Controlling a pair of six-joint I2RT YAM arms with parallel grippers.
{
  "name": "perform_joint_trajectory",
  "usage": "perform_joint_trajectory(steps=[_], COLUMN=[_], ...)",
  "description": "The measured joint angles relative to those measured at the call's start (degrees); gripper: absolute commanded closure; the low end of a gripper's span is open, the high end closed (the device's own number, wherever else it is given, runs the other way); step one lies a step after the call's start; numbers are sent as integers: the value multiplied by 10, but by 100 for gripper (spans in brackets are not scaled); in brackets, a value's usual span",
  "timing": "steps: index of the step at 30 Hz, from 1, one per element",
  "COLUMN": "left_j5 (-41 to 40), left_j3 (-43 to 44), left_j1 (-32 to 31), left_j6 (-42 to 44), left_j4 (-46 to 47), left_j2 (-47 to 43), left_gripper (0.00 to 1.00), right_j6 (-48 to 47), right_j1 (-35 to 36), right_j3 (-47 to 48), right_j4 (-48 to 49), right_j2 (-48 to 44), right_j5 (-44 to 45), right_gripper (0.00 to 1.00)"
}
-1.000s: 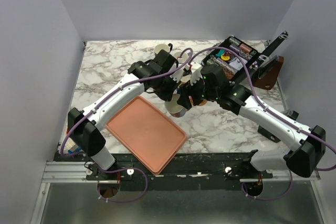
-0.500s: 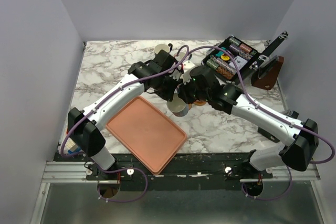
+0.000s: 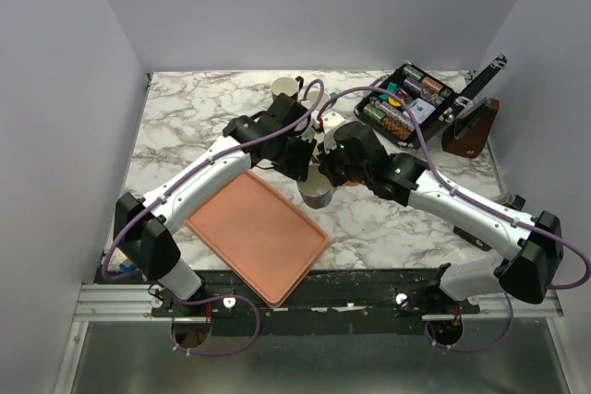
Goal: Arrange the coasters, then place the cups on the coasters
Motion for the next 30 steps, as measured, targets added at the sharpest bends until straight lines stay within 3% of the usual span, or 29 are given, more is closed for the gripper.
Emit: perform_joint_trajectory(steps=[4,6,18,30], left_j5=[2,3,-50,-130], left_j3=[-30,-38,-136,-244], left_j1=[3,4,16,115], left_j6=[-33,-51,-151,-185], left_j4=[27,45,122,233], left_j2=[-40,-66,-151,-292], left_gripper=[54,45,33,25], right_j6=[20,26,76,177], right_j1=[-2,-2,-4,-4], right_j3=[-15,-22,-24,-3], right_j4=[-7,-18,-21,-7], right_j2=[-1,0,26,68], right_j5=[32,49,114,174], right_gripper=[99,99,99,99])
